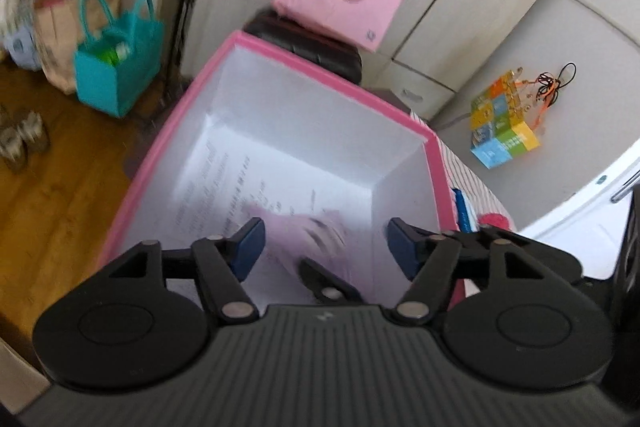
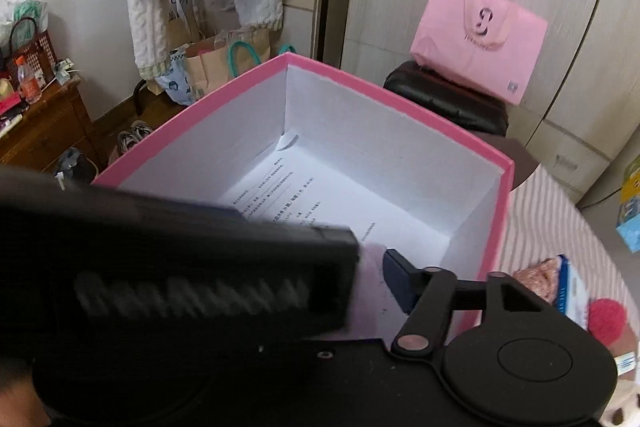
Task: Organize soft objects
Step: 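Withdraw the left tool from the box toward the remaining items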
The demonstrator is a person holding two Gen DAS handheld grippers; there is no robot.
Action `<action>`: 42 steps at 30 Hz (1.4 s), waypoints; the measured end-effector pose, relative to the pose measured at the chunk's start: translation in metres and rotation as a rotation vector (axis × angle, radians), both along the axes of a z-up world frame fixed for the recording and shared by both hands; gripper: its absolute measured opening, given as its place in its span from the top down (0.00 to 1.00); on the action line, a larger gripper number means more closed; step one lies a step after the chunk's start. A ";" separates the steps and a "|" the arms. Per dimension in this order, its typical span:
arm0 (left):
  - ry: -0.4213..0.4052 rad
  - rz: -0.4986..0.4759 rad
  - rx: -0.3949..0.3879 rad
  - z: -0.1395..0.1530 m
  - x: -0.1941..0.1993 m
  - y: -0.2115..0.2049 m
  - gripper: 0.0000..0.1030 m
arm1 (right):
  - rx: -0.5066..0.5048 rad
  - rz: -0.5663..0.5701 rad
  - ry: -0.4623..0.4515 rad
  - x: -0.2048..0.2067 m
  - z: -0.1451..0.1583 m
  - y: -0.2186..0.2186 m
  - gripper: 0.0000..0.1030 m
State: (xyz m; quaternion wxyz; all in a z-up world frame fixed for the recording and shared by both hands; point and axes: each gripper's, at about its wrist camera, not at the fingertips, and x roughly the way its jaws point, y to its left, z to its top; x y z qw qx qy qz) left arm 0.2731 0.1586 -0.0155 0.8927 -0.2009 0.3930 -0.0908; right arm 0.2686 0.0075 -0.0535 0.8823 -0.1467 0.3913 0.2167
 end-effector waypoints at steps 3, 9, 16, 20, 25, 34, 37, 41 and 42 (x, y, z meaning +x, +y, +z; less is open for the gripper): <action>-0.088 -0.015 0.078 0.016 -0.019 -0.005 0.27 | -0.009 0.008 -0.034 -0.012 0.005 -0.010 0.32; -0.260 -0.039 0.233 0.052 -0.071 -0.015 0.22 | 0.066 0.025 -0.096 -0.046 0.027 -0.041 0.32; -0.378 -0.045 0.349 0.082 -0.119 -0.035 0.19 | 0.090 0.039 -0.179 -0.090 0.050 -0.077 0.32; -0.423 -0.088 0.367 0.093 -0.149 -0.048 0.18 | 0.108 0.043 -0.214 -0.117 0.060 -0.096 0.32; -0.465 -0.148 0.400 0.097 -0.183 -0.072 0.15 | 0.128 0.032 -0.249 -0.151 0.069 -0.127 0.30; -0.476 -0.238 0.406 0.079 -0.215 -0.113 0.08 | 0.113 -0.007 -0.278 -0.197 0.063 -0.178 0.19; -0.462 -0.273 0.401 0.070 -0.216 -0.127 0.06 | 0.103 -0.033 -0.275 -0.203 0.056 -0.194 0.18; -0.446 -0.329 0.393 0.057 -0.213 -0.146 0.05 | 0.091 -0.069 -0.256 -0.205 0.045 -0.214 0.17; -0.438 -0.341 0.387 0.054 -0.210 -0.150 0.04 | 0.090 -0.075 -0.254 -0.207 0.041 -0.219 0.17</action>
